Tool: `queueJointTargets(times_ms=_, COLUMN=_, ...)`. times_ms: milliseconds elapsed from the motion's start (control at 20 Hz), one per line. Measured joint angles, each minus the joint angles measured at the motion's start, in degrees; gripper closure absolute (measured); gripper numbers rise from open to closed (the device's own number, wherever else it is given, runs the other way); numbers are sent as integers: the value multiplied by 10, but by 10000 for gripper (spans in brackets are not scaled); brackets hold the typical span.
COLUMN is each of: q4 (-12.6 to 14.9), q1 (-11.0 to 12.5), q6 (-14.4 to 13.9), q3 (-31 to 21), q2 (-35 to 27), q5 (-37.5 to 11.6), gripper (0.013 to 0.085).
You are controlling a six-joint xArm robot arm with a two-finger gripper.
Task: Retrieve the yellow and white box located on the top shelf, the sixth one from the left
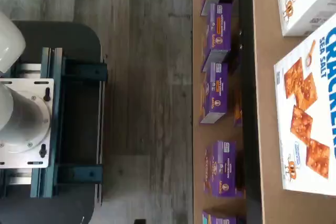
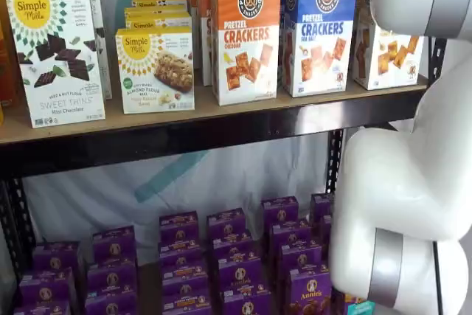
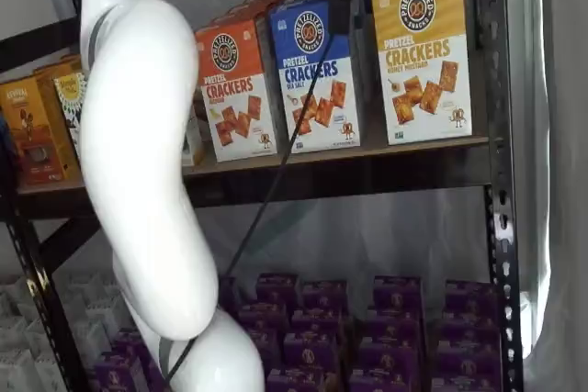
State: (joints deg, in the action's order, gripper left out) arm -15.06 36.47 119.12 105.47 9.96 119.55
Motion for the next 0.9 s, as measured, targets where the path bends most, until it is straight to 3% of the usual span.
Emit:
queueJointTargets(times_ms=150, q4=53, q1=-33, q6=-4, q3=-2, q2=1, q5=7, gripper=130)
queueJointTargets(times_ms=300, q4=61, q1=-45, q6=-12, q3=-26, q2=16, q5=-4, gripper=130)
queueJointTargets(times_ms=400, q4=52, q1=-47, q6=-17, q3=-40, q2=25, q5=-12, gripper=130)
queueJointTargets(times_ms=500, q4=24, q1=-37, q6=-21, q3=-48, q2=33, q5=-24, gripper=130)
queueJointTargets(times_ms=700, q4=-60, q1=-2, q6=-26, q3=-67, q2=50, q5=-82, gripper=130)
queueJointTargets(times_ms=900, q4=-107, q1=16, q6=-34, q3=-38, q2=31, q5=-97, gripper=130)
